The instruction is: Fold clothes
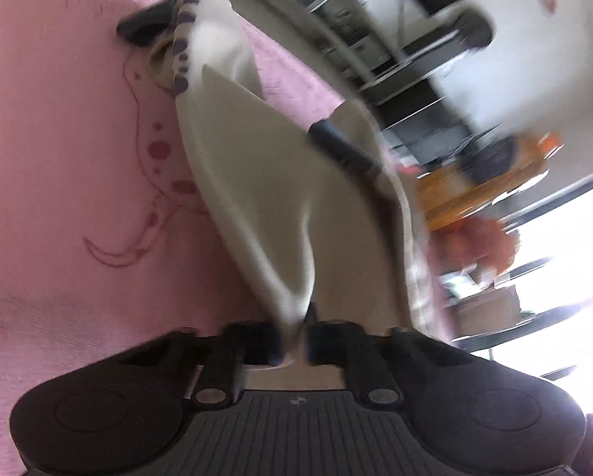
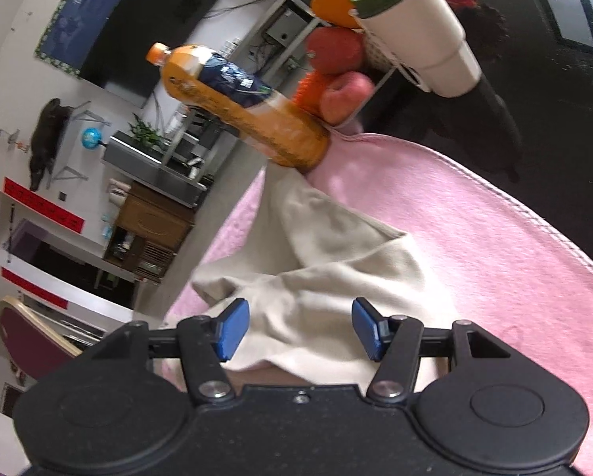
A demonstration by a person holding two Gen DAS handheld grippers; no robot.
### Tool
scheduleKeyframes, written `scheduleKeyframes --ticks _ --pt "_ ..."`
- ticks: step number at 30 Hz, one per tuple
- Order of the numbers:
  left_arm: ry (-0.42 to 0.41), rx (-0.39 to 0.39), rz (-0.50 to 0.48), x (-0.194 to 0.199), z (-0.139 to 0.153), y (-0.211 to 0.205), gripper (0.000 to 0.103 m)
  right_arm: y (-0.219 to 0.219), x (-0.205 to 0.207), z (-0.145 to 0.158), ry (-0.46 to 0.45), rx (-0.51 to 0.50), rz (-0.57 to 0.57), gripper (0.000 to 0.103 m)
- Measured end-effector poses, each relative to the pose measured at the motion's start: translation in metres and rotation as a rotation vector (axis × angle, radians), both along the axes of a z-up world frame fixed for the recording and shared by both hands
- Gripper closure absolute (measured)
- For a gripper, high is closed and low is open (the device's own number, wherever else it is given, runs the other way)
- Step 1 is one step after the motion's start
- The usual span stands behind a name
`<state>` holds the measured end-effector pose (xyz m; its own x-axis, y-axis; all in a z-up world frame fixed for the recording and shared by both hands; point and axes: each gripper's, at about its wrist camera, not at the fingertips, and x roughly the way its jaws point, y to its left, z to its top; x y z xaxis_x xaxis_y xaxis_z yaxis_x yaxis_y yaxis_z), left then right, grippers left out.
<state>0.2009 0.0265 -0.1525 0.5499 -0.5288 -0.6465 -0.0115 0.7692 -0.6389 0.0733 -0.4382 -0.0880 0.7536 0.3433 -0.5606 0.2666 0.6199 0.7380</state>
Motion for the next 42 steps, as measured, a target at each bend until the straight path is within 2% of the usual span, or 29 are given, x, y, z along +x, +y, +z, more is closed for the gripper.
scheduleKeyframes --ticks 3,6,9,11,13,17,21,22,23,24,25,27,30,32,33,34,35,39,42 --pt "-0.066 0.155 -0.012 -0.004 0.037 -0.016 0.103 0.008 -0.002 -0.002 0.058 -0.068 0.028 0.046" --pt "-0.129 0.245 -0.029 -0.024 0.077 -0.018 0.103 0.023 -0.01 0.0 0.099 -0.182 0.047 0.046" --pt "-0.207 0.261 -0.05 -0.063 0.119 -0.003 0.103 0.033 -0.023 0.01 0.075 -0.258 0.049 0.046" --pt "-0.252 0.256 -0.044 -0.097 0.144 0.004 0.103 0.039 -0.034 0.013 0.057 -0.269 0.053 0.045" --pt "-0.278 0.262 -0.027 -0.126 0.153 0.006 0.103 0.044 -0.044 0.011 0.057 -0.249 0.064 0.045" --pt "-0.247 0.246 0.037 -0.159 0.127 0.016 0.103 0.061 -0.059 0.008 0.089 -0.272 0.104 0.045" --pt "-0.156 0.274 0.063 -0.153 0.092 0.025 0.103 0.08 -0.066 0.006 0.139 -0.396 0.114 0.045" --pt "-0.139 0.268 0.064 -0.15 0.089 0.027 0.103 0.083 -0.067 0.004 0.15 -0.422 0.112 0.047" --pt "-0.132 0.261 0.065 -0.148 0.087 0.028 0.103 0.086 -0.068 0.003 0.161 -0.448 0.109 0.054" --pt "-0.145 0.255 0.064 -0.148 0.089 0.029 0.103 0.088 -0.067 0.0 0.169 -0.449 0.111 0.063" --pt "-0.158 0.257 0.063 -0.148 0.091 0.029 0.103 0.09 -0.065 -0.003 0.176 -0.439 0.113 0.065" --pt "-0.169 0.263 0.061 -0.151 0.091 0.031 0.103 0.095 -0.058 -0.007 0.191 -0.433 0.13 0.065" --pt "-0.175 0.278 0.058 -0.157 0.088 0.032 0.102 0.103 -0.041 -0.013 0.235 -0.49 0.122 0.065" --pt "-0.178 0.284 0.058 -0.159 0.086 0.032 0.102 0.101 -0.031 -0.019 0.266 -0.465 0.101 0.065" --pt "-0.178 0.281 0.06 -0.16 0.086 0.033 0.102 0.099 -0.028 -0.023 0.274 -0.448 0.096 0.069" --pt "-0.176 0.28 0.064 -0.16 0.086 0.034 0.102 0.096 -0.027 -0.026 0.278 -0.443 0.089 0.078" --pt "-0.172 0.28 0.069 -0.16 0.086 0.034 0.102 0.093 -0.028 -0.028 0.277 -0.437 0.077 0.101" --pt "-0.131 0.266 0.088 -0.159 0.082 0.038 0.102 0.061 -0.051 -0.018 0.275 -0.42 -0.059 0.101" --pt "-0.074 0.264 0.077 -0.154 0.072 0.037 0.102 0.045 -0.061 -0.02 0.29 -0.385 -0.078 0.101"
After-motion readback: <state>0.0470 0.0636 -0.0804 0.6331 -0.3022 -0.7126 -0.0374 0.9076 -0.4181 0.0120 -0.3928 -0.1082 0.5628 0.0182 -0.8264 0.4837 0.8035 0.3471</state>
